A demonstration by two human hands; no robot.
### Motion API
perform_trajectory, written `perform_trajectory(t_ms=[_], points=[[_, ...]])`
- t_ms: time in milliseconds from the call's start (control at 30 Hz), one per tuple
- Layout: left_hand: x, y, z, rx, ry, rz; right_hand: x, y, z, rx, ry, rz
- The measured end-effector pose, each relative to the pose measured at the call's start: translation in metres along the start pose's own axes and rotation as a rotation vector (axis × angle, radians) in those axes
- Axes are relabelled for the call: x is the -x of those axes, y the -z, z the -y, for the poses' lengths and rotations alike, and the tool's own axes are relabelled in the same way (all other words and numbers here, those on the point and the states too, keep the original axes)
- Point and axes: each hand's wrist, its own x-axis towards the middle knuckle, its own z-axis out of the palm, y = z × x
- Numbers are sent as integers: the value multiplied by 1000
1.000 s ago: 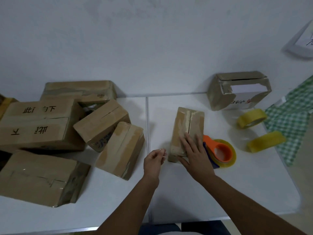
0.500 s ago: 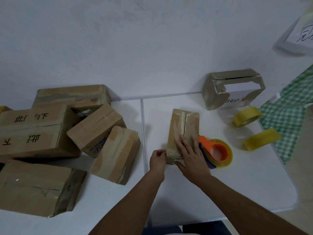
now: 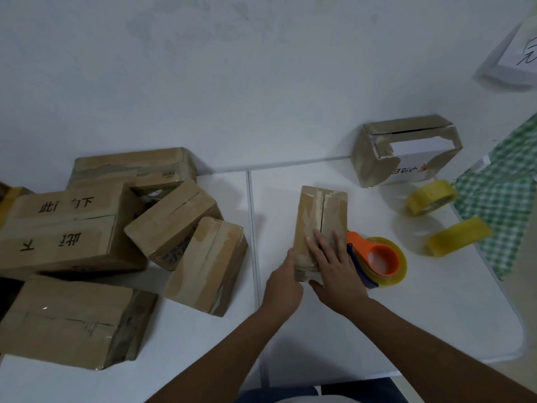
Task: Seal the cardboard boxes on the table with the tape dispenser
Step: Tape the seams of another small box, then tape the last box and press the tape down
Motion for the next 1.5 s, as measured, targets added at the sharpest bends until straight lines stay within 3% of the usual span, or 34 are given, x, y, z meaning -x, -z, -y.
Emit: perform_trajectory(t_ms=[167, 467, 567, 667, 733, 800, 833, 900, 1000, 1133, 1333, 1500], points=[[-11, 7, 6, 24, -93, 191, 2, 4, 2, -26, -3, 6], [-56, 54, 17, -413, -312, 284, 4, 7, -2, -16, 26, 42], [-58, 55, 19, -449, -351, 264, 3, 10, -5, -79, 65, 79], [-52, 56, 29, -455, -339, 224, 4, 23, -12, -323, 114, 29], [-45, 55, 33, -430, -366, 149, 8, 31, -20, -455, 37, -235], [-42, 51, 32, -437, -465, 24, 13, 34, -25, -644, -184, -464], [-42, 48, 28, -474, -537, -33, 14, 35, -25, -782, -303, -465], [-44, 37, 15, -601, -615, -52, 10, 38, -18, -1039, -409, -266], [-46, 16, -3, -688, -435, 73, -1, 40, -1, -1280, -340, 31], [-56, 9, -10, -822, -348, 75, -15, 48, 4, -1305, -384, -105], [-111, 28, -31, -883, -400, 19, -28, 66, -49, -1144, -478, -123], [-168, 52, -61, -896, -273, 14, -51, 91, -90, -1108, -467, -159]])
